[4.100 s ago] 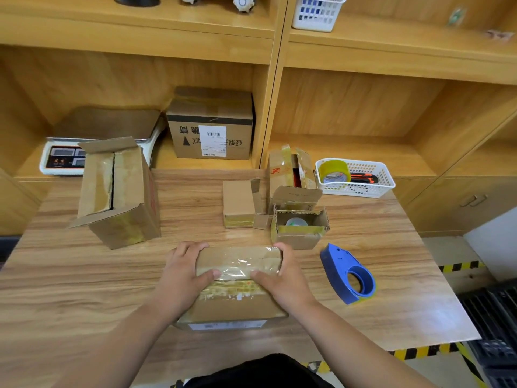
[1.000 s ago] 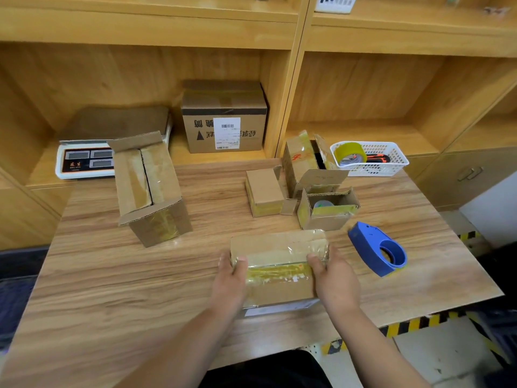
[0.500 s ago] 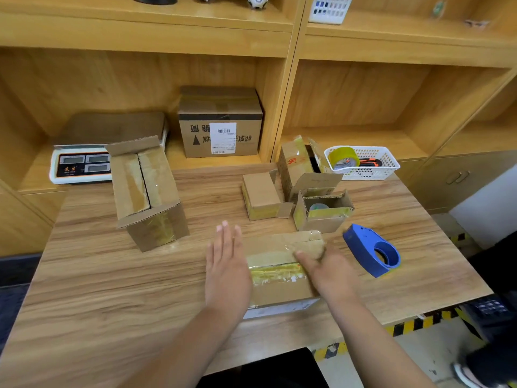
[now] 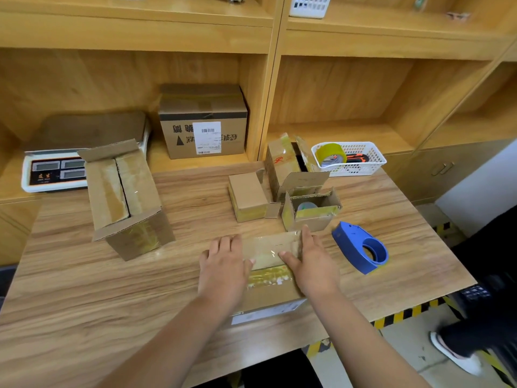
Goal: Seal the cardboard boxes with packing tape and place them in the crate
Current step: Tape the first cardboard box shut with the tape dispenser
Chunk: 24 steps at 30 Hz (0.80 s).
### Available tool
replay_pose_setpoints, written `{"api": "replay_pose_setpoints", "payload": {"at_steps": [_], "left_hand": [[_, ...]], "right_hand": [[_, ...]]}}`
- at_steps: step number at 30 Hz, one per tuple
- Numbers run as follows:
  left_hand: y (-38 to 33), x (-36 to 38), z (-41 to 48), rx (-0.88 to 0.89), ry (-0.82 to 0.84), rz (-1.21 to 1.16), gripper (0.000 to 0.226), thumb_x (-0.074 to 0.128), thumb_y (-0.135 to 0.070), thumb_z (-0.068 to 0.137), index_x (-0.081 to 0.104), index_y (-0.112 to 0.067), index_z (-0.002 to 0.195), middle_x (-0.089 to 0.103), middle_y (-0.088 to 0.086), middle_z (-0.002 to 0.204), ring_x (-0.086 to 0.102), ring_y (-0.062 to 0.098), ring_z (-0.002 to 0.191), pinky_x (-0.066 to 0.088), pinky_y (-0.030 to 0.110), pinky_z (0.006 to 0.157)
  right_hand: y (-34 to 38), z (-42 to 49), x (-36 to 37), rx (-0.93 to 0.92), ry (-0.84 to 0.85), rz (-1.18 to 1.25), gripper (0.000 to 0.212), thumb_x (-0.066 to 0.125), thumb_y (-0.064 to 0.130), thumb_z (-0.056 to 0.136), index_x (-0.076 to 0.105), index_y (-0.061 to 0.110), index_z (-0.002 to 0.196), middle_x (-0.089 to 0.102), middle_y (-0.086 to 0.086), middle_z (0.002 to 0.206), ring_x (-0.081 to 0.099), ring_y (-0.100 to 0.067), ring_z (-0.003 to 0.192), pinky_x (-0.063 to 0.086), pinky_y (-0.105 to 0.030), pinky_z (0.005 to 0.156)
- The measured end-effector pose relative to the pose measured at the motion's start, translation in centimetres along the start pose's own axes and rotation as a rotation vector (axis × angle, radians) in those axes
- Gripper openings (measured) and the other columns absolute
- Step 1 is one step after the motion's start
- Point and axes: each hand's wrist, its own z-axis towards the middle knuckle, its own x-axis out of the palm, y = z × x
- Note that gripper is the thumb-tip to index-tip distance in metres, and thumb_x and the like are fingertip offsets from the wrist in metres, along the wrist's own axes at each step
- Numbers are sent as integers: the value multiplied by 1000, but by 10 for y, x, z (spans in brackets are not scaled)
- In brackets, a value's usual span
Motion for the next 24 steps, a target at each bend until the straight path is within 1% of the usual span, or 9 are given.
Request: {"api": "replay_pose_setpoints", "payload": {"at_steps": [2,4,6,7,9,14,18,20,24], "left_hand": [[2,2,-1,3,-15,-20,55,30,-45,97,23,-19,145,38,-3,135,32,16,124,31,33,101],[2,3,-3,1,-27,-37,50,29,-39,99,23,-21,146,37,-4,137,30,15,126,30,32,104],[2,4,-4,0,-34,-52,48,30,-34,100,23,-21,146,36,-5,138,29,15,128,28,33,105],[2,4,-4,-3,-37,-62,48,31,-32,100,23,-22,146,36,-5,139,28,15,128,27,32,105],[2,5,-4,-6,-44,-84,47,31,-28,100,24,-22,146,35,-5,140,27,15,130,26,31,107],[6,10,-5,21,-79,-171,45,35,-15,99,34,-13,144,42,3,138,31,19,128,26,30,110],[9,11,-5,45,-154,-315,41,41,-3,95,47,-6,135,52,10,125,41,24,118,32,33,105],[12,9,-6,29,-182,-357,38,43,-5,95,50,-6,132,54,10,123,42,24,116,33,33,103],[25,1,-10,-42,-207,-468,36,40,-16,98,50,-9,132,52,5,124,36,17,118,26,26,103]], "right_hand": [[-12,1,-5,30,-3,136,73,54,49,91,21,24,151,50,-1,140,51,-22,123,44,-33,87],[-20,1,-5,87,17,302,55,55,40,92,42,16,140,62,-1,123,56,-23,114,45,-33,86],[-24,-2,0,140,23,460,22,55,34,94,62,13,98,66,3,88,60,-23,92,43,-29,70],[-25,-3,2,153,6,500,24,54,31,94,58,17,75,60,6,70,57,-20,76,38,-24,60],[-24,-4,4,141,-31,492,42,53,28,96,42,19,56,44,8,53,43,-14,57,30,-23,51],[-25,-3,7,110,-57,497,44,43,27,100,43,15,58,45,1,56,42,-20,62,33,-30,58],[-23,-4,-2,286,18,684,46,32,40,101,63,20,73,64,2,75,56,-14,73,38,-28,62],[-24,-4,-7,336,104,785,54,25,48,100,69,28,76,67,9,80,59,-8,78,39,-24,60],[-13,-9,-11,250,153,855,53,23,49,100,73,33,90,71,9,97,61,-6,92,44,-23,69]]}}
